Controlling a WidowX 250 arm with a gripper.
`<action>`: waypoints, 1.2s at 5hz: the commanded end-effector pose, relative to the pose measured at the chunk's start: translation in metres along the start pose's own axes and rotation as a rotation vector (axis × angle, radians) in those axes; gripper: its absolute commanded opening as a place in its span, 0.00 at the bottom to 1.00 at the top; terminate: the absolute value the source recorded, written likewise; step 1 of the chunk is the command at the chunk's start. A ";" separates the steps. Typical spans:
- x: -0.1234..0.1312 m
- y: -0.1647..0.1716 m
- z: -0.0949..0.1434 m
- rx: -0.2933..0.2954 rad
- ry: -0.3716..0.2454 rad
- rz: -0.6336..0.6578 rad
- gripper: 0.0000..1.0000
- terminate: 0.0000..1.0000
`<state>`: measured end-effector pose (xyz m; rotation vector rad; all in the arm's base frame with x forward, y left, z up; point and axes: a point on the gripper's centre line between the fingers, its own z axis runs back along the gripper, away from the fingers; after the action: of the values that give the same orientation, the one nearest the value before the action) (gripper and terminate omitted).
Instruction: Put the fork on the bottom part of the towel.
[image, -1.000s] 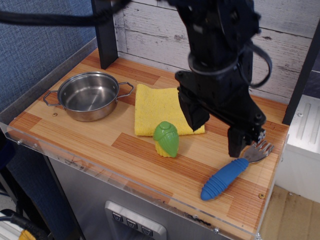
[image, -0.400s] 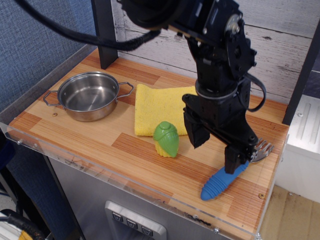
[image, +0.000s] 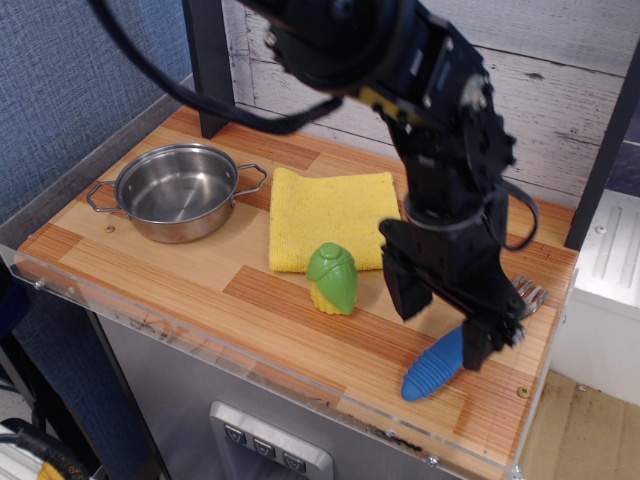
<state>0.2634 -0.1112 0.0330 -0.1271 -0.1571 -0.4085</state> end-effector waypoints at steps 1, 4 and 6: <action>0.009 -0.014 -0.010 -0.007 -0.017 -0.030 1.00 0.00; 0.008 -0.013 -0.010 0.032 -0.024 -0.016 0.00 0.00; 0.012 -0.009 0.011 0.063 -0.056 -0.019 0.00 0.00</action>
<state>0.2657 -0.1164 0.0310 -0.0645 -0.1707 -0.4142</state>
